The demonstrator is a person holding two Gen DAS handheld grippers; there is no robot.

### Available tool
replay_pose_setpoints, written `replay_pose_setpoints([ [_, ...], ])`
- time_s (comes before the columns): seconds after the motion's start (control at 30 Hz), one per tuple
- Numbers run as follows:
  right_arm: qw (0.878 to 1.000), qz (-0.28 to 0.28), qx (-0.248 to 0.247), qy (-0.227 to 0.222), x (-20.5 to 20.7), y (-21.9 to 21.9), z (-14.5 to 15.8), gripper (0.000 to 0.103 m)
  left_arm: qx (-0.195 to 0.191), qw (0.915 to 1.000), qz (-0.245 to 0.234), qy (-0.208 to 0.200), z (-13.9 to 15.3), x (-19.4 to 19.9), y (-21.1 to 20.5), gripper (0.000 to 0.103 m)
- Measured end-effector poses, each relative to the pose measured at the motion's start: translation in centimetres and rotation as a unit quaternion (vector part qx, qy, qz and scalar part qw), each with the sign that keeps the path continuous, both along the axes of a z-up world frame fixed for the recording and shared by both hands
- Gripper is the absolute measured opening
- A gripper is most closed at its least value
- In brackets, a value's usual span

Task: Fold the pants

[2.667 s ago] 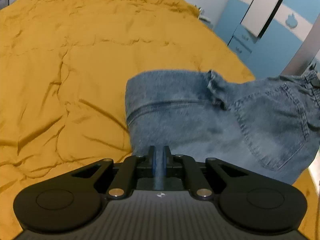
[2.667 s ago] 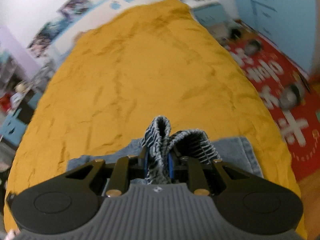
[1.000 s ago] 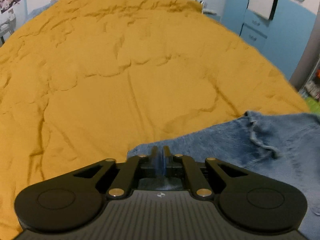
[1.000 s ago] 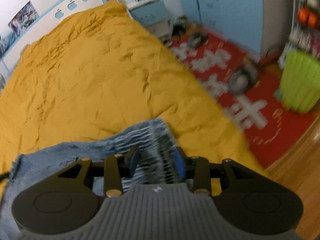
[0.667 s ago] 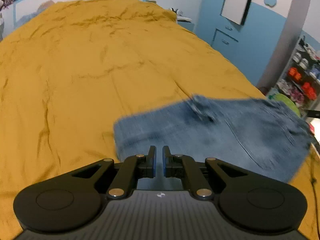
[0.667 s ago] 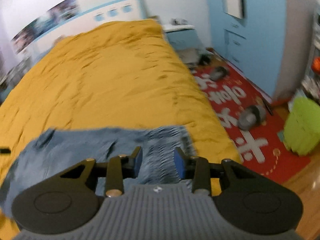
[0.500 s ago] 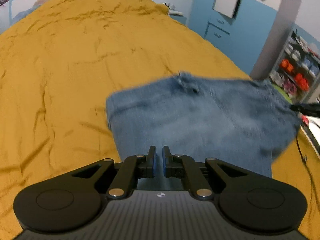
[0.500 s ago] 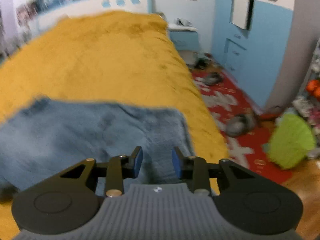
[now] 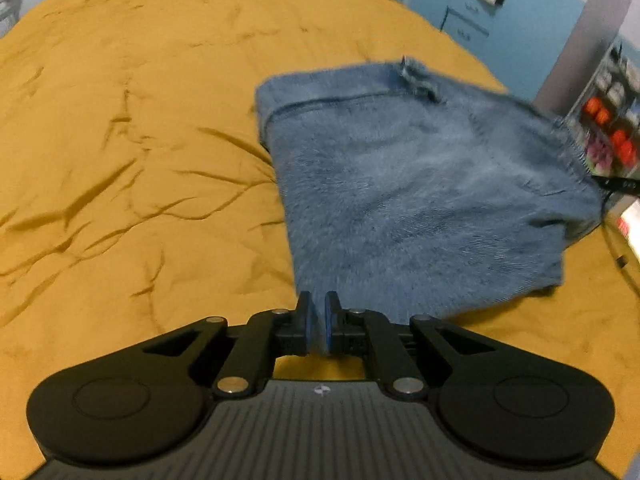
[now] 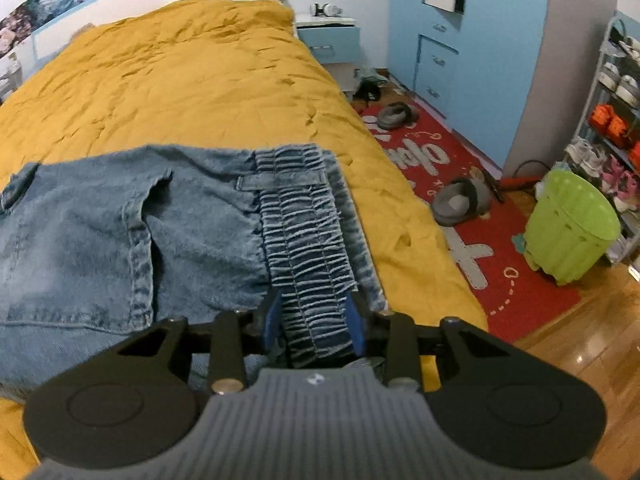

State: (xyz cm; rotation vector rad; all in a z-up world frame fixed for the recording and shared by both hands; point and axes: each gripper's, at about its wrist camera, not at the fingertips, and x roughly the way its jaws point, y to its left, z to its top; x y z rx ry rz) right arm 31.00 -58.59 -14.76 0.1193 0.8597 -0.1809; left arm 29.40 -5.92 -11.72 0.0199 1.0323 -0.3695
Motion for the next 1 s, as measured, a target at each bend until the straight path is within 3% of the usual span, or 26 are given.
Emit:
replay_pose_setpoints([
  [0.1,0.999,-0.016,0.012,-0.041,-1.8,1.1,2.2,0.03,-0.004,0.9995,-0.02,-0.023,0.8,-2.7,0.4,0.016],
  [0.17,0.996,-0.006,0.048,-0.069,-3.9,2.3,3.7,0.037,0.015,0.998,-0.044,-0.042,0.7,-4.3,-0.1,0.041],
  [0.27,0.994,0.01,0.086,-0.071,-6.3,5.0,4.1,0.046,0.038,0.9959,-0.058,-0.059,0.0,-5.1,-1.4,0.059],
  [0.47,0.988,0.023,0.136,-0.068,-9.4,11.0,1.7,0.046,0.082,0.9913,-0.061,-0.083,-2.5,-5.0,-4.0,0.064],
  [0.5,0.987,0.023,0.143,-0.069,-9.6,11.7,1.1,0.046,0.085,0.991,-0.052,-0.09,-2.8,-4.8,-4.2,0.064],
  [0.53,0.986,0.022,0.148,-0.069,-9.7,12.2,0.7,0.046,0.081,0.9916,-0.043,-0.091,-3.0,-4.4,-4.3,0.057],
  [0.57,0.987,0.02,0.146,-0.065,-9.7,12.7,0.3,0.046,0.073,0.9929,-0.033,-0.088,-3.1,-4.1,-4.2,0.042],
  [0.63,0.99,0.015,0.129,-0.057,-9.4,13.5,-0.5,0.046,0.045,0.9961,-0.007,-0.076,-2.8,-3.5,-3.3,0.023],
  [0.67,0.99,0.015,0.126,-0.056,-9.4,13.6,-0.7,0.046,0.045,0.9962,-0.001,-0.074,-2.4,-3.4,-2.8,0.018],
  [0.73,0.99,0.01,0.131,-0.049,-9.3,13.5,-1.3,0.046,0.041,0.9969,-0.008,-0.067,-1.6,-3.4,-2.3,0.014],
  [0.83,0.989,0.003,0.141,-0.044,-9.3,13.2,-2.2,0.045,0.066,0.9958,-0.029,-0.057,-2.0,-3.4,-2.7,0.012],
  [0.9,0.99,0.003,0.139,-0.036,-9.1,12.9,-2.6,0.044,0.053,0.9981,-0.018,-0.026,-3.3,-3.3,-2.4,0.009],
  [0.93,0.99,0.002,0.136,-0.032,-9.0,13.0,-2.7,0.044,0.046,0.9988,-0.01,-0.01,-3.7,-3.3,-2.1,0.002],
  [1.0,0.991,0.006,0.132,-0.029,-9.0,13.0,-2.8,0.044,0.069,0.9975,0.006,0.011,-4.5,-3.6,-1.6,0.0],
])
